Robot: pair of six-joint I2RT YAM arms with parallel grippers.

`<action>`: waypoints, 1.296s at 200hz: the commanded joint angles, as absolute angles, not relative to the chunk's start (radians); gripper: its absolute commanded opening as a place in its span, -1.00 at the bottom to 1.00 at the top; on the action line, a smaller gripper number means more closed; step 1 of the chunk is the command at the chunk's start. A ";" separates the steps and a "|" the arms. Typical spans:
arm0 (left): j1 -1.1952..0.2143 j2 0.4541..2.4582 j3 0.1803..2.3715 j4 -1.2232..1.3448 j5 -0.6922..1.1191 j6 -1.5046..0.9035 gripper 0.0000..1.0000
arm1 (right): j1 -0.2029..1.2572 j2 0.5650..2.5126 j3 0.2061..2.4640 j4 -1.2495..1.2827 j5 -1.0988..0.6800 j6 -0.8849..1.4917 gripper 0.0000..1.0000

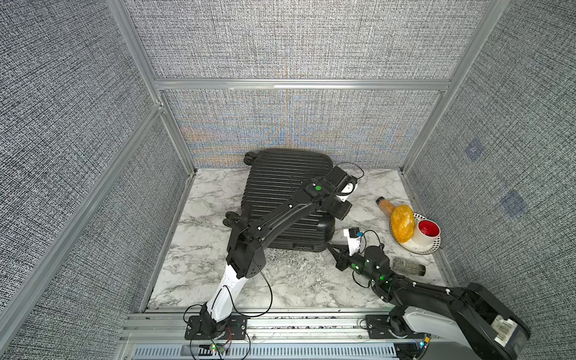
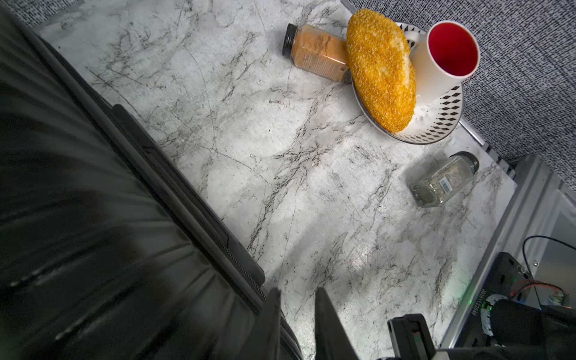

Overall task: Open the suitcase zippers
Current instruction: Adjust the suitcase at the center of the board.

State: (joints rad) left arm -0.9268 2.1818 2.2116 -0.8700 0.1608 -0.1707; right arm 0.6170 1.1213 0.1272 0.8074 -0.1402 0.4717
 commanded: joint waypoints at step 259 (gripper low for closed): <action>-0.940 1.980 2.042 -0.888 0.168 -0.213 -0.46 | 0.331 1.405 0.264 0.959 -0.414 0.379 -1.00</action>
State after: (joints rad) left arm -0.9367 2.0602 2.0655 -0.8162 0.1608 -0.1707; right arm 0.3267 1.4052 0.2714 0.9100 -0.3817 0.3595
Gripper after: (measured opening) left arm 0.226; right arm 0.059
